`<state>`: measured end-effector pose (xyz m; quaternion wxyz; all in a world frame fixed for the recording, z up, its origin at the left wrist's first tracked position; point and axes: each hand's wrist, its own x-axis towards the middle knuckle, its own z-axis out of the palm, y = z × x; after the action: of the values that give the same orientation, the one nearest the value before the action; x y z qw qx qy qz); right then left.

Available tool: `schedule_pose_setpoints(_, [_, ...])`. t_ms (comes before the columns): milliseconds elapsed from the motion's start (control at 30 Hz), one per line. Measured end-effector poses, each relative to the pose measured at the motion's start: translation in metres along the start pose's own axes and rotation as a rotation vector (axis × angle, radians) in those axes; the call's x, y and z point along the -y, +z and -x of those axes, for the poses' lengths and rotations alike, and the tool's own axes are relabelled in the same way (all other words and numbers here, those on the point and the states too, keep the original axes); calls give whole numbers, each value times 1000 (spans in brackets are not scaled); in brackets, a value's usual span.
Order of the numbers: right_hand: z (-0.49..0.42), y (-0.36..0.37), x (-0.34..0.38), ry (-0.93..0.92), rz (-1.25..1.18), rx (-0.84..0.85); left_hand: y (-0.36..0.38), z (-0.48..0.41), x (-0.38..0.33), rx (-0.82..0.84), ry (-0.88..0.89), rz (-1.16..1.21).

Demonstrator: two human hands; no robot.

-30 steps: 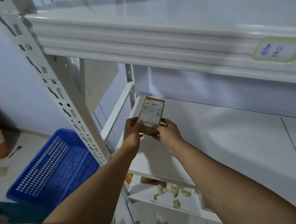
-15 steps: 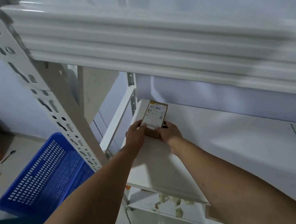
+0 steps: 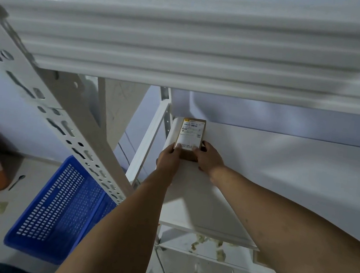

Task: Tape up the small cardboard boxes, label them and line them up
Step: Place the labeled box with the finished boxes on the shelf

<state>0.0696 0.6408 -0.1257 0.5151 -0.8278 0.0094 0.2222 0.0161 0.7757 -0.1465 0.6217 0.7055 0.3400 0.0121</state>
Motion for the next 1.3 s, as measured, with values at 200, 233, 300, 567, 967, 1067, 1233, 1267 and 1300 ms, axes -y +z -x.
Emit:
schedule_pose_setpoints(200, [0, 0, -2, -1, -3, -6, 4, -5, 10, 21, -22, 96])
schedule_pose_setpoints(233, [0, -1, -3, 3, -5, -7, 5, -6, 14, 12, -14, 93])
schedule_pose_setpoints(300, [2, -3, -3, 11, -5, -12, 5, -3, 17, -3, 14, 95])
schedule_pose_setpoints(567, [50, -48, -3, 47, -226, -58, 14, 67, -33, -358, 173, 11])
schedule_pose_setpoints(967, [169, -219, -18, -120, -373, -345, 206, 226, -128, 227, 322, 275])
schedule_pose_setpoints(1067, [201, -278, -39, -152, -400, -382, 250, 265, -130, 313, 355, 314])
schedule_pose_setpoints(1233, [256, -372, -86, -161, -392, -424, 329, 330, -125, 380, 422, 262])
schedule_pose_setpoints(1267, [266, -390, -96, -159, -391, -432, 344, 344, -125, 386, 425, 257])
schedule_pose_setpoints(1300, [276, -407, -106, -156, -388, -441, 360, 358, -125, 399, 422, 261])
